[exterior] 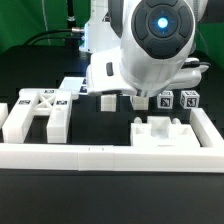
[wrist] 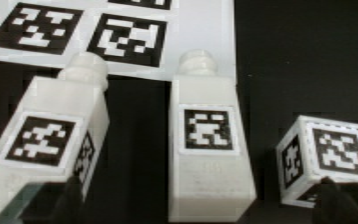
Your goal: Assemble chair
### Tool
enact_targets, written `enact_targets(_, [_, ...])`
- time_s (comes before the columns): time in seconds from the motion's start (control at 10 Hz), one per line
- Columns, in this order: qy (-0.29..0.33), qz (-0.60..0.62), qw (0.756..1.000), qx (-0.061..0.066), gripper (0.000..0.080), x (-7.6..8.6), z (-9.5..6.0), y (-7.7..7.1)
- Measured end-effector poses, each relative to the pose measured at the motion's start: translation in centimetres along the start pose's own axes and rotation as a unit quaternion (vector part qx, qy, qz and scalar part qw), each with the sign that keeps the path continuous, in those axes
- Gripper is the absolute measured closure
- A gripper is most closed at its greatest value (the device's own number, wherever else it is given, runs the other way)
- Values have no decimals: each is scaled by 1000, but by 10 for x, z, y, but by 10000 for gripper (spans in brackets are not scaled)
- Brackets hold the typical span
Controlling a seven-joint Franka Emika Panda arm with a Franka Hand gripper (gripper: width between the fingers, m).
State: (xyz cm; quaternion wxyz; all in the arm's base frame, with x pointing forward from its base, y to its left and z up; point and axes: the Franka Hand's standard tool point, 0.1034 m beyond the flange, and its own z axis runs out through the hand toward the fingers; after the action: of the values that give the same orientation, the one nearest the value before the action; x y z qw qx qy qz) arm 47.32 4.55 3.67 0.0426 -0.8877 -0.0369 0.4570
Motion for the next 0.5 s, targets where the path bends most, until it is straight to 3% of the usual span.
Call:
enact_targets(0.4, [3,-3,1000,-3,151,12,-1,-4])
enact_targets(0.5, [4,-3,1000,-4,151,14,5,-4])
